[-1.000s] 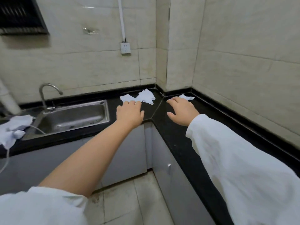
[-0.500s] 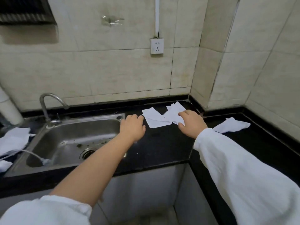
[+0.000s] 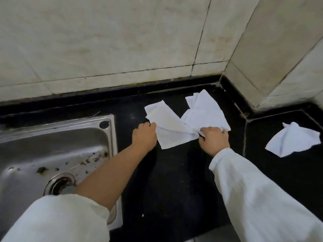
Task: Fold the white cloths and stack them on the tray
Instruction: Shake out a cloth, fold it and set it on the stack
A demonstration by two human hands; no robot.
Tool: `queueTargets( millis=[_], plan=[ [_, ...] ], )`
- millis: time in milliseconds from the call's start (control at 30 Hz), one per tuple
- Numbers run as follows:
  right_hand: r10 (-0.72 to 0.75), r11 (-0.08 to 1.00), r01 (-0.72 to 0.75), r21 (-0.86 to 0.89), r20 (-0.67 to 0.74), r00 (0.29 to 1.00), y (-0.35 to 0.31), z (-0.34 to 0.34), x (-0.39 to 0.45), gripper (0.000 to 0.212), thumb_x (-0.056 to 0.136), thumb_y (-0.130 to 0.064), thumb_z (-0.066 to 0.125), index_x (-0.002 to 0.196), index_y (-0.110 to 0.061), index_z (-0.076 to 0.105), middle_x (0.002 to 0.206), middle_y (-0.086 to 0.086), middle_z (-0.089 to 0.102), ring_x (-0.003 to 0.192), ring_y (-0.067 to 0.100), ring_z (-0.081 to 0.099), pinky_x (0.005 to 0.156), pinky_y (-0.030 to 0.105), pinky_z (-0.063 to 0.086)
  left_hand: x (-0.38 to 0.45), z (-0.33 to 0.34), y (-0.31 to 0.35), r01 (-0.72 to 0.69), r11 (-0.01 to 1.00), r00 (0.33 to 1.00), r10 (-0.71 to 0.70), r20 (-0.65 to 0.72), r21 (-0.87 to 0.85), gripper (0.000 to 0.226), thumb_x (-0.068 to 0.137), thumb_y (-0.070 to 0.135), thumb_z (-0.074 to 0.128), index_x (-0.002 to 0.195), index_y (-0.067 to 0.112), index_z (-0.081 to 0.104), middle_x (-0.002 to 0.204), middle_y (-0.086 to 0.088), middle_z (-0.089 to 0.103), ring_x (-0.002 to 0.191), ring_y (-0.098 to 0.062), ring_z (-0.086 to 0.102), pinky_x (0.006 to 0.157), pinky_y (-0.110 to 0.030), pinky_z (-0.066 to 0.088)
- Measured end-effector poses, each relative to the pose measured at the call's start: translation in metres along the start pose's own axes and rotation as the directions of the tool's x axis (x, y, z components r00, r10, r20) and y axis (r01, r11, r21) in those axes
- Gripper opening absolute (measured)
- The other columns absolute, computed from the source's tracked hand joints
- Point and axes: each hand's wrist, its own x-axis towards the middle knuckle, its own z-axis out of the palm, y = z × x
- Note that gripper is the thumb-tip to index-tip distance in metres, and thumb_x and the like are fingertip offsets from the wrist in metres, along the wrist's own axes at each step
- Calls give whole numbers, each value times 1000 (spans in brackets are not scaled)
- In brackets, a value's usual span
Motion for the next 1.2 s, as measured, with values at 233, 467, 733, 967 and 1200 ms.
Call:
queueTargets(
  millis=[233,467,733,967,1200],
  plan=[
    [-201,978,206,-17,149,968,-16,35,74,51,94,-9,35,143,-21,29,149,-1,35,142,20,22,117,42,13,73,31,-9,-21,1000,1000,21,1,-4,42,96,10,35,138,12,36,141,-8,39,131,-27,35,100,-37,40],
    [-497,818,519,-248,150,855,-16,39,104,26,70,-17,69,97,-14,69,93,8,68,98,23,60,83,29,42,100,40,-22,-14,1000,999,14,-35,16,31,95,7,39,118,7,60,128,-6,54,120,-25,44,95,-34,42],
    [-417,903,430,6,259,871,-21,14,85,44,93,-11,42,137,-12,36,144,6,39,131,24,37,108,33,30,77,-6,-36,-237,961,966,217,-142,-144,23,95,7,40,104,0,60,101,-15,63,97,-31,56,83,-35,40],
    [-463,873,486,37,375,803,-60,-7,55,17,84,-13,52,71,-23,52,75,-1,51,79,17,51,81,27,34,19,-50,-67,-424,898,863,440,-248,115,23,72,10,42,67,8,64,56,-4,64,48,-23,60,44,-24,47],
    [-387,922,363,136,370,845,-27,-56,-10,31,89,-18,56,59,-19,48,61,-5,41,57,6,38,56,16,29,-13,-78,-51,-312,946,939,291,-185,-94,25,97,12,38,112,8,58,114,-10,60,108,-26,53,88,-34,41]
  ],
)
